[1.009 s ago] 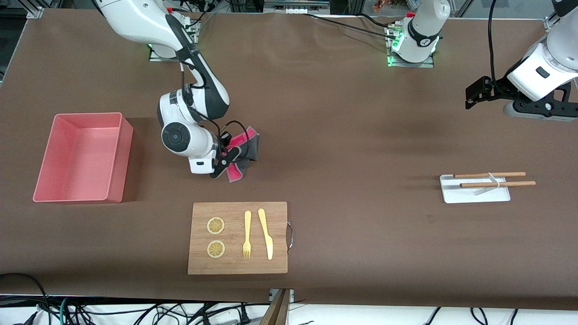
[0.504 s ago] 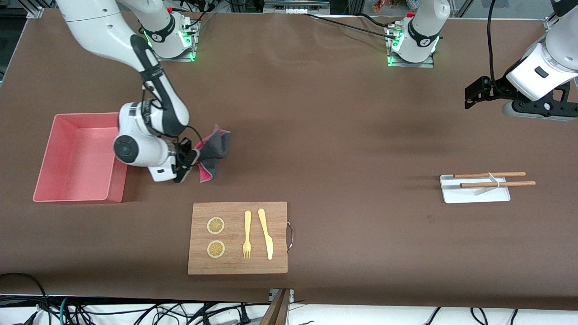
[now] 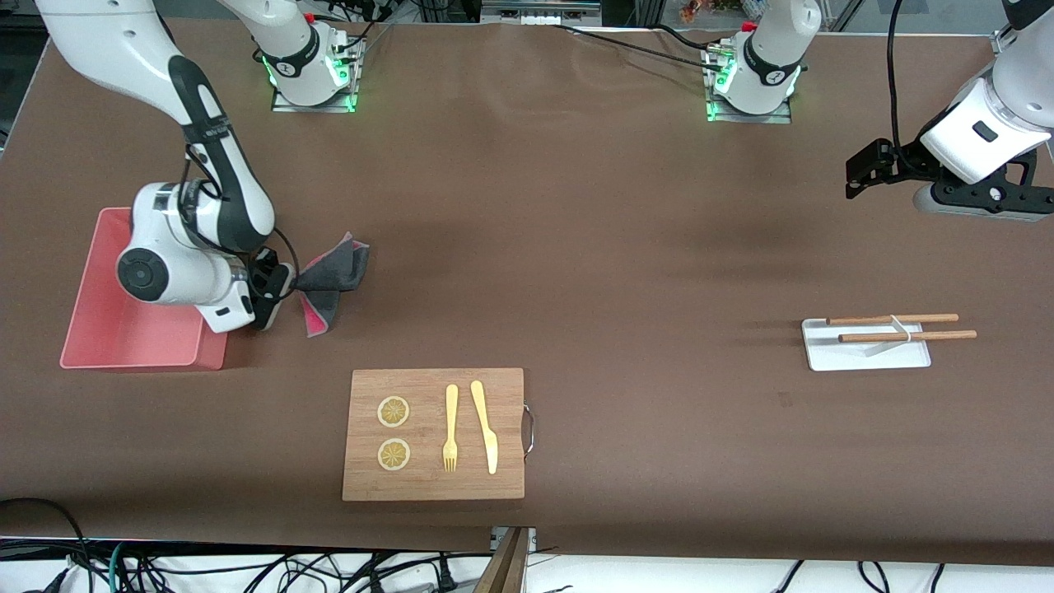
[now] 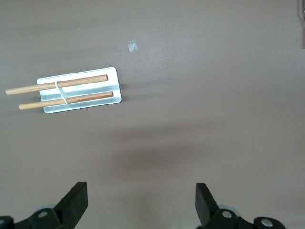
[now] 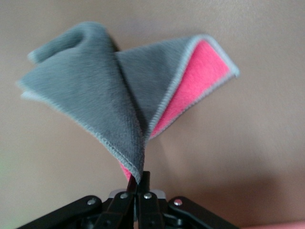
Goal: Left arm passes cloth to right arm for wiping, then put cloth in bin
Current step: 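Lift the cloth and carry it over the pink bin with the right gripper, then open the right gripper to drop the cloth into the pink bin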
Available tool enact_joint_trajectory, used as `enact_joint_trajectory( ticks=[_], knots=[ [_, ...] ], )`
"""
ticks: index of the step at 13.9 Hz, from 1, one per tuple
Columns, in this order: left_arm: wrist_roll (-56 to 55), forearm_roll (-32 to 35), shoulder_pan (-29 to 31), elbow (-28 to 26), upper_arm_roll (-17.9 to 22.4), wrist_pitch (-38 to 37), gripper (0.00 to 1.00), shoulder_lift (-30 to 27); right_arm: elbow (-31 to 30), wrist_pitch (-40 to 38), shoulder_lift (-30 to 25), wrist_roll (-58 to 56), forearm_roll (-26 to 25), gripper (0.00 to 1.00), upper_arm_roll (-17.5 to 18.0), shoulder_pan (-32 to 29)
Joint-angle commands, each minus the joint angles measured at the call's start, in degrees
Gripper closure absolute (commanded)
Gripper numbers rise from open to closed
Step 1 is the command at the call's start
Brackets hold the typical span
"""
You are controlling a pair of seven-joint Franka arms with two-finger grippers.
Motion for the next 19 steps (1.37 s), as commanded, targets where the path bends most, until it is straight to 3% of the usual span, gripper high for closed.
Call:
enact_joint_trajectory(
  ticks=[1,3,10,15,19],
  knots=[
    [-0.67,0.56,-0.47,-0.82,0.16,-0.27,0.00,-1.10,5.24,-11.55,-2.93,-0.12,-1.37,1.00,0.81,-0.58],
    [-0.67,0.56,-0.47,-0.82,0.08,-0.27,0.00,-1.10,9.38,-18.77,-3.90,0.14,-1.19,1.00,0.81,-0.66],
    [-0.67,0.56,-0.47,-0.82,0.08,-0.27,0.00,-1.10,13.78,-36.44,-13.29,1.99,-0.23,1.00,0.89,-3.47],
    [-0.67,0.56,-0.47,-0.82,0.08,-0.27,0.00,-1.10,13.96,-42.70,-20.68,-2.14,-4.70,1.00,0.81,-8.22],
    [-0.67,0.56,-0.47,-0.91,0.08,-0.35,0.00,-1.10,19.23,-46.05,-21.92,-6.69,-8.30,1.00,-2.96,-9.54]
  ],
)
